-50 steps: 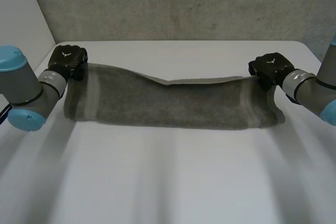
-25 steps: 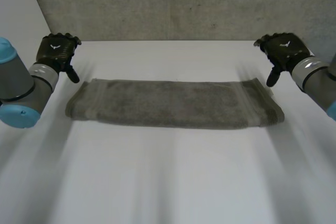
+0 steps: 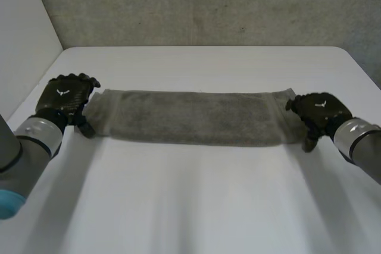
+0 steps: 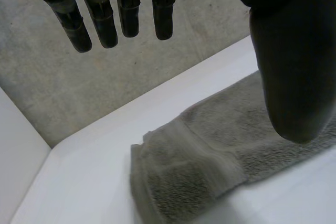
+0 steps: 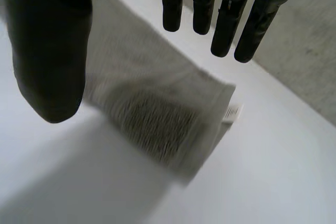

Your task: Fold the towel.

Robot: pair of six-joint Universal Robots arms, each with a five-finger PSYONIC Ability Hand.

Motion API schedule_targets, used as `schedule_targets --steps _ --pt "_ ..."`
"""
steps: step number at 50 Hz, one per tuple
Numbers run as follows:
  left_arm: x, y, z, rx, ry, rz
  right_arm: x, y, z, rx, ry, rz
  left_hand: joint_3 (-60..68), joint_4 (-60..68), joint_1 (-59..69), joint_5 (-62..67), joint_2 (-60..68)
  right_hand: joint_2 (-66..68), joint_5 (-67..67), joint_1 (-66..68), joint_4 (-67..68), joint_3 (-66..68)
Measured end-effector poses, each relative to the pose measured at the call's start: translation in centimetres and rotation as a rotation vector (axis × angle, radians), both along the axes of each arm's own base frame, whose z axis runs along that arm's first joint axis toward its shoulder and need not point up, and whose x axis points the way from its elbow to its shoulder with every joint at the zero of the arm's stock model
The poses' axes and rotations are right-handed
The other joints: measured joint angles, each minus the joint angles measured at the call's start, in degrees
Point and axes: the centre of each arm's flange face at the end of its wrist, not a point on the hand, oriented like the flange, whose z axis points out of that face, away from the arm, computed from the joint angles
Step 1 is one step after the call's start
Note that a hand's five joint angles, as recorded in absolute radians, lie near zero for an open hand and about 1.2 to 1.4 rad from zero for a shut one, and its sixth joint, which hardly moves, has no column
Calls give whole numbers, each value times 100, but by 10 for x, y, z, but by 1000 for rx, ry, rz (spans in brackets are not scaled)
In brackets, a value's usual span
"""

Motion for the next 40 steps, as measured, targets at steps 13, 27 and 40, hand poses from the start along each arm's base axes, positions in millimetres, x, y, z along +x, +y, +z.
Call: schedule_targets --steps 13,27,40 --pt "-3 0 -10 -54 33 -4 -7 -21 -36 -57 40 -5 0 0 0 -8 0 0 71 71 69 28" --pt "-2 4 -15 -52 40 -5 -6 -33 -49 -79 34 -4 0 0 0 -8 -1 1935 1828 1892 1929 1931" --pt "-2 7 -17 -64 40 -8 -21 -39 -55 -70 83 -28 0 0 0 -8 -2 5384 5506 5465 5642 5416"
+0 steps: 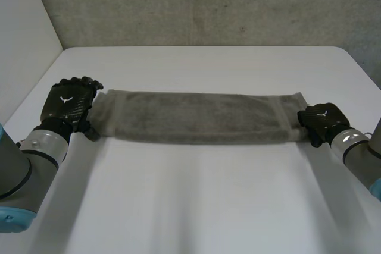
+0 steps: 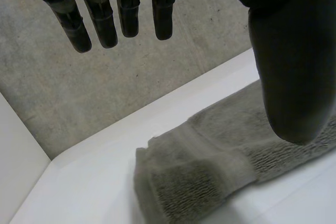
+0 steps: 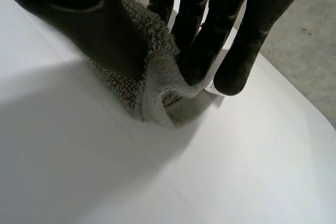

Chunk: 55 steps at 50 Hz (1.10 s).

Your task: Fold the towel.

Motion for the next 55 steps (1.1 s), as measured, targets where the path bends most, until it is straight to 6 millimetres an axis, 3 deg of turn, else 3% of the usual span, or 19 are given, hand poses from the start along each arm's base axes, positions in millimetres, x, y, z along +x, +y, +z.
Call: schedule_targets --steps 8,14,19,23,26,29,31,32,33,34,35,37,38,40,44,48,50,53,55 --pt "1 -1 0 0 0 7 -27 -4 17 -21 30 -66 0 0 0 0 -1 0 0 1 1 7" --pt "4 -3 1 -4 1 16 -78 -11 40 -12 49 -166 0 0 0 0 -1 0 0 24 1 34" --pt "5 -4 2 -8 1 21 -123 -24 72 -70 93 -207 0 0 0 0 -1 0 0 38 1 47" --pt "4 -3 2 -8 1 19 -123 -35 105 -144 94 -188 0 0 0 0 -1 0 0 43 1 54" --pt "4 -3 2 -7 1 17 -108 -39 125 -187 71 -155 0 0 0 0 -2 0 0 49 1 91" --pt "3 -1 2 -6 1 14 -62 -34 151 -245 23 -57 0 0 0 0 -10 11 0 58 1 151" --pt "2 -1 1 -4 1 12 -28 -26 160 -265 -2 14 0 0 0 0 -11 40 0 62 1 174" --pt "2 0 1 -3 0 11 5 -16 165 -278 -21 83 0 0 0 0 -13 54 0 63 2 187" --pt "2 0 1 -2 0 11 19 -11 165 -280 -28 110 0 0 0 0 -13 54 0 63 2 190" --pt "2 1 1 0 0 10 47 1 165 -281 -39 168 0 0 0 0 -13 54 0 63 6 192" --pt "2 1 0 0 0 9 59 7 164 -281 -44 192 0 0 0 0 -13 54 0 63 1 193" --pt "2 1 0 2 0 9 110 34 157 -272 -57 298 0 0 0 0 -13 55 0 63 7 194" --pt "2 2 0 3 -1 9 121 41 154 -268 -59 321 0 0 0 0 -13 55 0 63 2 194" --pt "2 2 0 3 -1 8 163 68 137 -245 -59 413 0 0 0 0 -13 55 0 64 2 194" --pt "2 3 -1 5 -1 7 222 111 96 -198 -37 545 0 0 0 0 -14 55 0 64 2 195" --pt "1 3 -1 6 -1 6 249 131 64 -179 4 595 0 0 0 0 -14 -1442 -1599 -1588 -1572 -1369" --pt "1 4 -2 9 -2 5 256 135 50 -184 39 594 0 0 0 0 -14 -3783 -3999 -3764 -3822 -3647" --pt "2 5 -3 13 -4 5 256 135 43 -197 74 574 0 0 0 0 -14 -5752 -6004 -5692 -5774 -5654" --pt "2 5 -4 14 -4 4 253 133 44 -208 87 556 0 0 0 0 -14 -6017 -6276 -6036 -6137 -5980"
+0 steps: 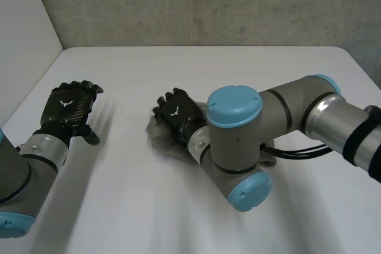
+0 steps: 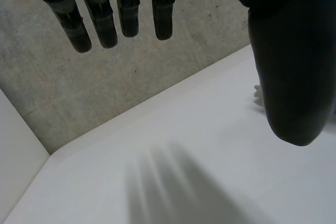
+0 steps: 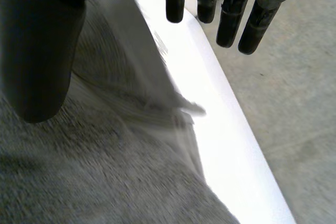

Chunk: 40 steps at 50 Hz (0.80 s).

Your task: Fold the towel.

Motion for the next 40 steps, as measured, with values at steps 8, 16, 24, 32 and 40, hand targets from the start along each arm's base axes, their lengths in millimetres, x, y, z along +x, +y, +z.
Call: schedule_targets --steps 8,16,24,32,40 --pt "-1 0 0 -18 -1 -5 -40 -6 34 3 -37 -101 0 0 0 0 0 -14 0 -137 -35 -56" --pt "-4 2 0 -29 -2 -15 -114 -22 48 122 -132 -267 0 0 0 0 -2 -15 3 -143 -35 -61" --pt "-5 4 -2 -24 -3 -17 -174 -34 15 252 -162 -341 0 0 0 0 -2 152 192 77 56 77" --pt "-7 7 -3 -22 -3 -26 -195 -46 -15 305 -169 -367 0 0 0 0 -4 1401 1504 1247 1299 1342" --pt "-9 9 -3 -20 -5 -33 -193 -54 -31 321 -175 -373 0 0 0 0 -6 1776 1883 1734 1682 1736"
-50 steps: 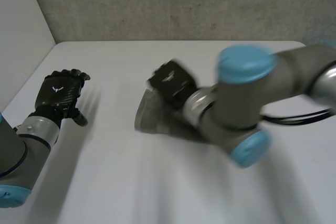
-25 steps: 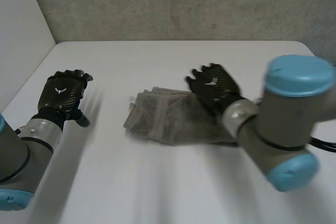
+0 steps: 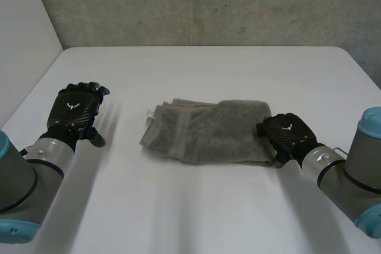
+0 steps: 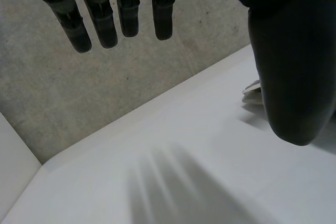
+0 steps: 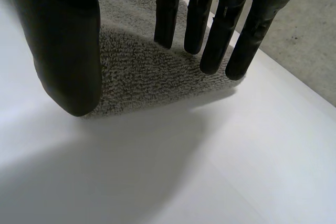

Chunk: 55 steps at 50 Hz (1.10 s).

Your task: Fold the towel.

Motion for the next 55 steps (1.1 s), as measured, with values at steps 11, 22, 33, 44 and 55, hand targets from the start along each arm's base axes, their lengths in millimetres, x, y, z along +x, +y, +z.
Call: schedule_targets --steps 11,22,33,44,55 --pt "0 1 0 1 0 -1 4 1 0 72 -107 -35 0 0 0 0 0 381 372 424 373 373" --pt "0 1 0 1 -1 -2 4 1 -7 98 -127 -45 0 0 0 0 0 3936 4276 4127 4458 4392" --pt "0 1 -1 2 -2 -1 -13 -3 4 95 -83 -83 0 0 -4 -8 0 3936 4276 4127 4459 4397" --pt "-3 -1 12 -39 10 -7 -26 -15 84 -100 105 13 0 0 -27 -8 -1 3936 4276 4155 4459 4398" --pt "-26 -2 51 -165 53 -68 108 44 99 -168 32 399 0 0 -27 -8 -1 4019 4276 4155 4459 4440"
